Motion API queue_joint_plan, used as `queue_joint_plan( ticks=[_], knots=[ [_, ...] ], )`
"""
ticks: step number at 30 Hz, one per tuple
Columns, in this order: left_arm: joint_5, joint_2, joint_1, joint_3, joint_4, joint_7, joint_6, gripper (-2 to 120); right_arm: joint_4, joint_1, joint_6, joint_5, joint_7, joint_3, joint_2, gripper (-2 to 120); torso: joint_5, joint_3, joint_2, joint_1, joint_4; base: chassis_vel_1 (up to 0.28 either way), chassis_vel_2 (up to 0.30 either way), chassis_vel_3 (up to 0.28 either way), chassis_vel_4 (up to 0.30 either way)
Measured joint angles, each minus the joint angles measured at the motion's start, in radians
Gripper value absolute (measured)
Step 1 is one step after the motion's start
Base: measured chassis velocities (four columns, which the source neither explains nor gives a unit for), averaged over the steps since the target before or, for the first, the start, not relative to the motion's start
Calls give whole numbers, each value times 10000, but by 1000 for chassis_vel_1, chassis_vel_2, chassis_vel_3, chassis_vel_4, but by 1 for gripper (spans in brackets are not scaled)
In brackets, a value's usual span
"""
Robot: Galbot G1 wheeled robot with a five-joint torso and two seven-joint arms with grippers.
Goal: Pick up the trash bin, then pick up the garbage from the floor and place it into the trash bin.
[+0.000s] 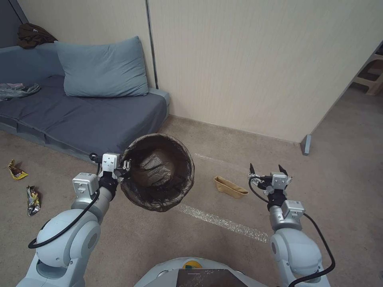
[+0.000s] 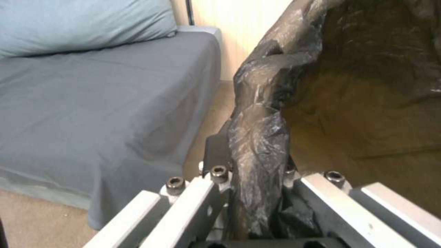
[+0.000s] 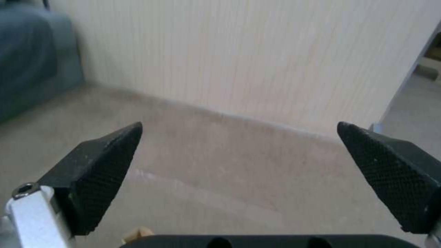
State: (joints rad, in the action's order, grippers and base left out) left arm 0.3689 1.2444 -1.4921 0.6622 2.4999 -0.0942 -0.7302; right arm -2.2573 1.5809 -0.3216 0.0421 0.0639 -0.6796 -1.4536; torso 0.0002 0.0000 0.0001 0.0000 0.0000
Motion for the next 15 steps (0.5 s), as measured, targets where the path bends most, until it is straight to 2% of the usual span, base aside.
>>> queue_joint_plan(
  ticks=[1, 2, 3, 4, 7, 8, 11, 15],
  knots=[
    [-2, 0, 0, 9, 0, 0, 3, 0, -50, -84, -344, 74, 1, -22, 161, 100, 0, 0, 0, 0, 0, 0, 0, 0, 0],
    [-3, 4, -4, 28, 0, 2, 5, 0, -95, -365, -1244, 494, 27, -65, 609, 100, -1, 0, 0, 0, -1, 0, 0, 0, 0],
    [-3, 10, -10, 41, 0, 3, 8, 0, -82, -588, -1748, 969, 94, -74, 888, 100, 0, 0, 0, 0, -1, 0, 0, 0, 0],
    [-3, 10, -10, 41, 0, 3, 8, 0, -82, -588, -1748, 969, 94, -74, 888, 100, 0, 0, 0, 0, -1, 0, 0, 0, 0],
    [-9, 78, -26, 79, -1, 4, 27, 0, 321, -1414, -3081, 2474, 360, -15, 1687, 100, 1, 0, 0, 0, 0, 0, 0, 0, 0],
    [-9, 78, -26, 79, -1, 4, 27, 0, 321, -1414, -3081, 2474, 360, -15, 1687, 100, 1, 0, 0, 0, 0, 0, 0, 0, 0],
    [-12, 120, -35, 153, 0, 6, 29, 0, 1055, -2114, -3793, 3275, 502, 396, 2367, 100, 1, 1, 0, 0, 2, 0, 0, 0, 0],
    [-15, 123, -41, 239, 0, 7, 32, 0, 1619, -2477, -4197, 3559, 762, 883, 2705, 100, 1, 1, 0, 0, 1, 0, 0, 0, 0]
  ],
)
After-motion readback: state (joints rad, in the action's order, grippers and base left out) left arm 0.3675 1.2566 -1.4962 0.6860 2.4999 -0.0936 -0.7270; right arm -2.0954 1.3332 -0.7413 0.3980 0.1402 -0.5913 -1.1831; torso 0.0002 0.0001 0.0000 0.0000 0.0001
